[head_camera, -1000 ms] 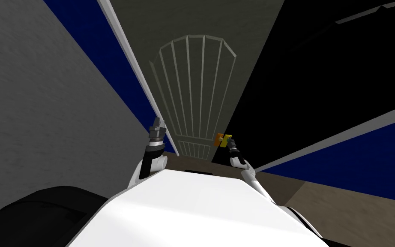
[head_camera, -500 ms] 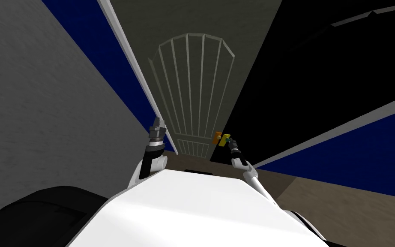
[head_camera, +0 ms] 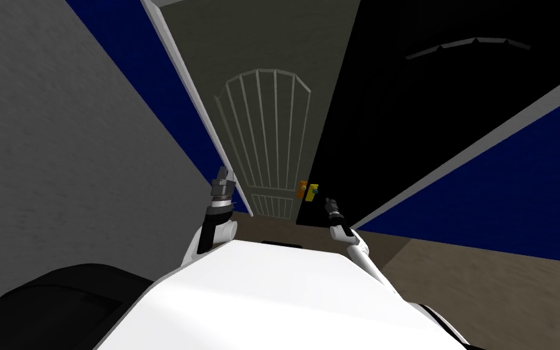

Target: Pull the door open

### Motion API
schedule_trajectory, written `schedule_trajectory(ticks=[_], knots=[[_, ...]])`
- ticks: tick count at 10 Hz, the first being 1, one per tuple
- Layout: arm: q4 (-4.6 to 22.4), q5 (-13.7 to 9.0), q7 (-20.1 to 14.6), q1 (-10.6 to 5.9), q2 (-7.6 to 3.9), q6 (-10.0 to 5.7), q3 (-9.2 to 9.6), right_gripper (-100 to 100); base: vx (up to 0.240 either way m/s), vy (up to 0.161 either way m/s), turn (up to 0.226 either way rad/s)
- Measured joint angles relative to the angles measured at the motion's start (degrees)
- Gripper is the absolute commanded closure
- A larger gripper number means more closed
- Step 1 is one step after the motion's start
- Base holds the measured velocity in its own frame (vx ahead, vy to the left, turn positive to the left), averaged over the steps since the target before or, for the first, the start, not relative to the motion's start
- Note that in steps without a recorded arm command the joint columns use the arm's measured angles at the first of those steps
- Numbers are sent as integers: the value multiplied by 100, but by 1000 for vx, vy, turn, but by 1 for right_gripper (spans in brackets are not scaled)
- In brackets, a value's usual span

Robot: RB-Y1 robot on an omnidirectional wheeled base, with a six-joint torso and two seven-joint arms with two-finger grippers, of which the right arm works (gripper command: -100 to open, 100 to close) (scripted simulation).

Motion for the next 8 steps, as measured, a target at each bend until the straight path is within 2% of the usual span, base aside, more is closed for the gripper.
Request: schedule_trajectory(ticks=[2,4,5,6,7,8], knots=[[-148,-5,-43,37,-13,-2,133,-100,-186,58,58],[-193,6,-73,-1,15,-50,290,-100,-130,48,57],[-203,6,-77,-1,18,-48,300,-100,-40,-62,-178],[-96,12,-31,12,39,-58,211,-100,1,-104,-220],[4,-3,-14,29,-24,-43,105,-100,103,-126,-126],[19,-22,-29,123,-112,-24,4,-100,146,-91,-2]])
